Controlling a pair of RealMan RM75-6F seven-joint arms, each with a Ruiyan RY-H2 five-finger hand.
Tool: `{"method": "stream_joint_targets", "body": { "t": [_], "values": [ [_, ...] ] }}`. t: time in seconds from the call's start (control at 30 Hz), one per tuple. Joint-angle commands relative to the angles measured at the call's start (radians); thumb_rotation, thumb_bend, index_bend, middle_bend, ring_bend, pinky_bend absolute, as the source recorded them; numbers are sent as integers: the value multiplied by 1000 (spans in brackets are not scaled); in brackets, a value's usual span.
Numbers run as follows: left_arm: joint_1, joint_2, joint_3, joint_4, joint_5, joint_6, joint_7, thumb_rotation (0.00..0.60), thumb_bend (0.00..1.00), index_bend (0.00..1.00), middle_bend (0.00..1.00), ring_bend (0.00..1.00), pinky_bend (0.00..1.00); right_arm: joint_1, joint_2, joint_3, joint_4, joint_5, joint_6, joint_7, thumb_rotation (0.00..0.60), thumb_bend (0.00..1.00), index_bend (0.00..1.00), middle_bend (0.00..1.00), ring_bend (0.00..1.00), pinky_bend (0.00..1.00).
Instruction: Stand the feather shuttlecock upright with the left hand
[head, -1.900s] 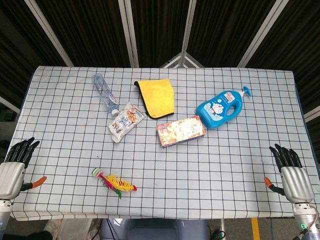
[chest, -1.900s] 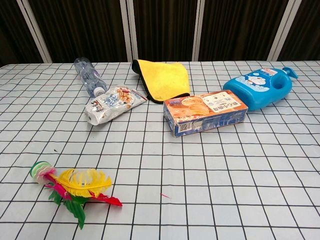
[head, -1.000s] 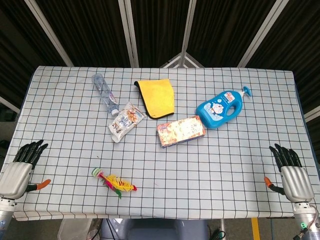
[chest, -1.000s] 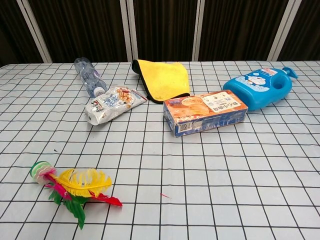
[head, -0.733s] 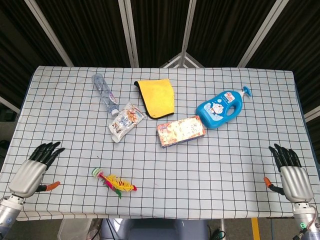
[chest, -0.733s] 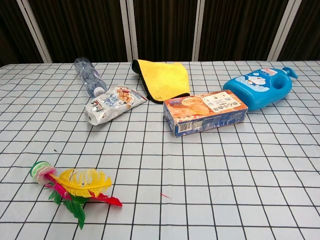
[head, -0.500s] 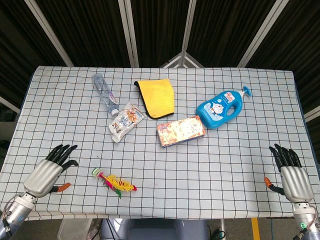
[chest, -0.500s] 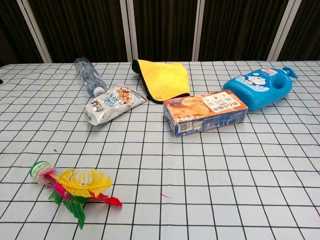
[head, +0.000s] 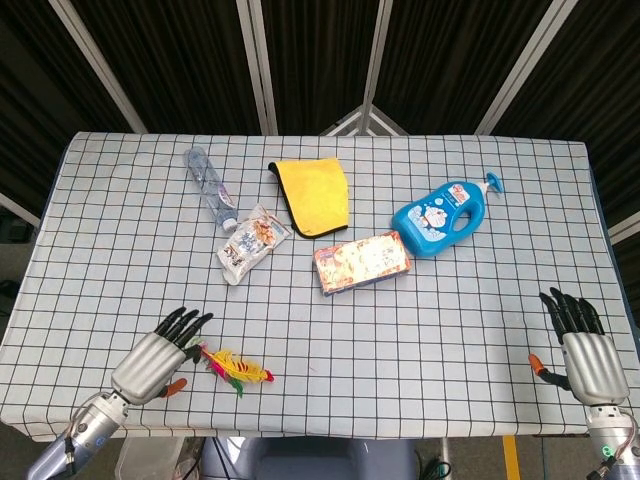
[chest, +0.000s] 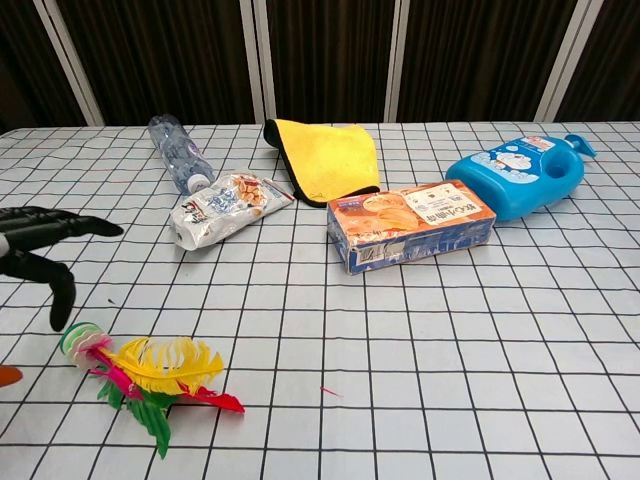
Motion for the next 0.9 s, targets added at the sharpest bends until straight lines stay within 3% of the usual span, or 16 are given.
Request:
{"method": "stream_joint_targets", "body": {
  "t": [0.03,0.33,0.9],
  "values": [
    [-14,-80,-6,36,-40,-37,57,600,358,487,6,0,0,0,1,0,0,-1,0,4,600,334,0,0,0,0],
    [-21,-164,1,66,-79,-49,103,600,403,493,7,0,0,-1,2,0,2,-4,3,14,600,334,0,0,0,0],
    [-33,-190,19,70,-82,-28,103,600,526,529,8,0,0,-1,3,-2,1,-8,4,14,600,334,0,0,0,0]
  ]
}}
